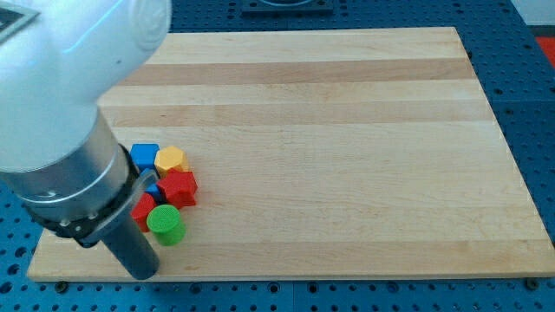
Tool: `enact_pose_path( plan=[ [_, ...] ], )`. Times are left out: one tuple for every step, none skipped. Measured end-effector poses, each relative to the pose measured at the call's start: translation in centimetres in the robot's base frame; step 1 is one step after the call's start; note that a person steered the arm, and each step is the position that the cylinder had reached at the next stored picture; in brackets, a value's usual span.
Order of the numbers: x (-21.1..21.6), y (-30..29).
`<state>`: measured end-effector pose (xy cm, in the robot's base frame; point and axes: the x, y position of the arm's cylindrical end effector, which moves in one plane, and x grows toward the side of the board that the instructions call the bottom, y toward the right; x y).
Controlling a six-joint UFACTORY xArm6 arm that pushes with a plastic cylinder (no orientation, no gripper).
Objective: Push the green circle towards center
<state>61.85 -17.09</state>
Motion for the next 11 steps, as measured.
enact_pose_path(
  plan=[
    [-0.3, -0.6],
    [-1.6, -0.3],
    [-2.8, 1.2],
    [-3.7, 3.6],
    [-6.0, 4.4],
    [-8.5, 4.4],
    [-10.2, 6.0],
    [-10.8, 9.0],
    [-11.3, 11.9],
    [-9.9, 12.7],
    [-5.4, 12.7]
  ],
)
